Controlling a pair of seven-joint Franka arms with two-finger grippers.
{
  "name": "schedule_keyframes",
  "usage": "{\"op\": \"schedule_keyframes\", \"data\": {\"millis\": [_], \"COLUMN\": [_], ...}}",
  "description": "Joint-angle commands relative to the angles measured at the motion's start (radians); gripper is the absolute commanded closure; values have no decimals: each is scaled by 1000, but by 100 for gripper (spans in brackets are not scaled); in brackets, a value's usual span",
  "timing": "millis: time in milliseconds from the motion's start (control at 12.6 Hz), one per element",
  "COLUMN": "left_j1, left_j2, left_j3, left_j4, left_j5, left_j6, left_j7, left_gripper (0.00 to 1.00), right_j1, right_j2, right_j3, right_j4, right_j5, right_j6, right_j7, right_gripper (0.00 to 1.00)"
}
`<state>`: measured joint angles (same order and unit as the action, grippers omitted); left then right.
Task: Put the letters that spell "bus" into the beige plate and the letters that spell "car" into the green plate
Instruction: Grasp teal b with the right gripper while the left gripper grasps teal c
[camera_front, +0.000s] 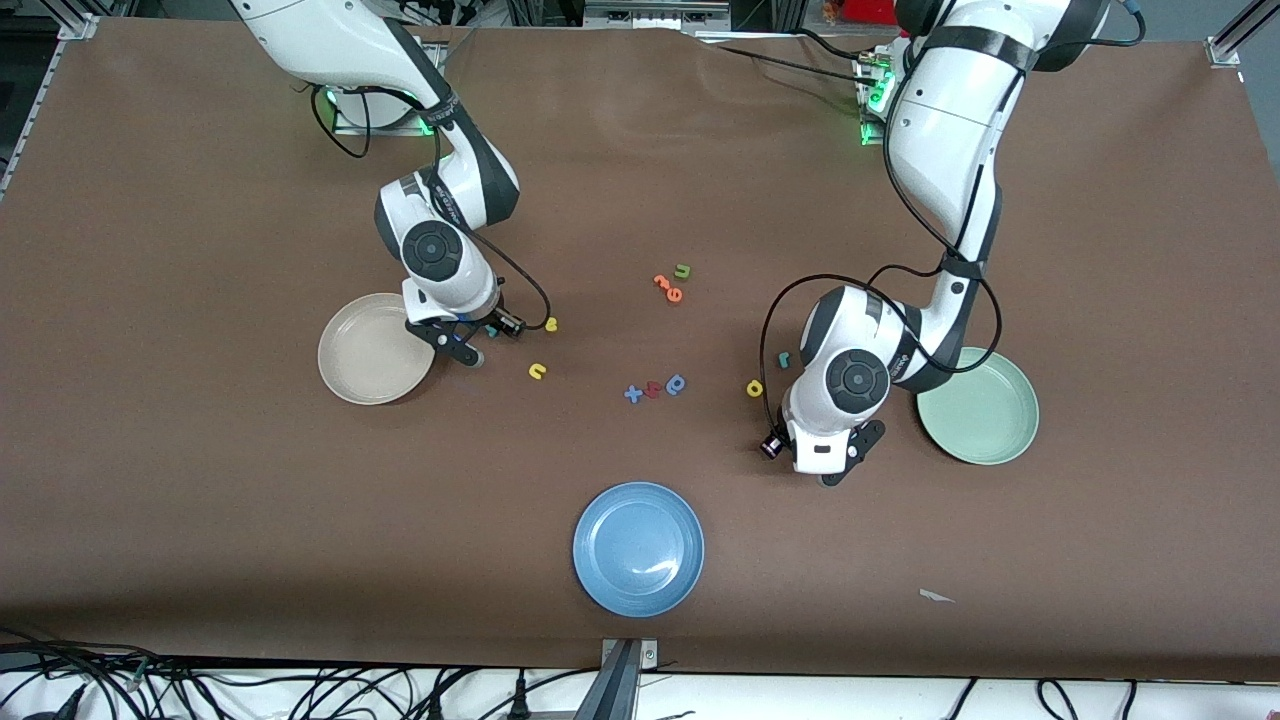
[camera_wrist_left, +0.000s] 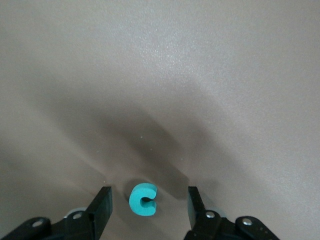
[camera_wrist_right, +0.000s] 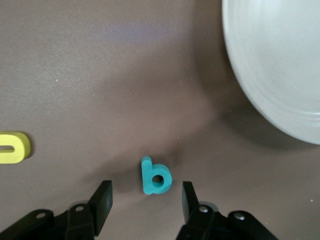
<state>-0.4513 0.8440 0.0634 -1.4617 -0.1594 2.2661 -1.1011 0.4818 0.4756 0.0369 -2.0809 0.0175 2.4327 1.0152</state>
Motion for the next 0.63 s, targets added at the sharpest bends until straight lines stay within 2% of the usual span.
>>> {"op": "schedule_keyframes", "data": {"millis": [0,238,475,554], "left_j1": [-20,-18,-18,-17], "left_j2": [14,14,14,14], "left_j3": [15,15,15,15], "left_j4": [20,14,9,9], "left_j5": [-20,-20,-19,-19], "left_j6": [-10,-11,-11,-13], "left_j7": [-8,-6,-6,-6], "left_gripper": [42,45,47,52], "right_j1": [6,6,6,6], "right_j2": [8,15,21,24], "right_j3": [-5,-6,-9,-9], "right_j4": [-7,-5,-5,-5], "right_j5": [-16,-16,-16,-14], "right_j6": [20,22,23,23], "right_j7": [23,25,25,25], "right_gripper": [39,42,50,52]}}
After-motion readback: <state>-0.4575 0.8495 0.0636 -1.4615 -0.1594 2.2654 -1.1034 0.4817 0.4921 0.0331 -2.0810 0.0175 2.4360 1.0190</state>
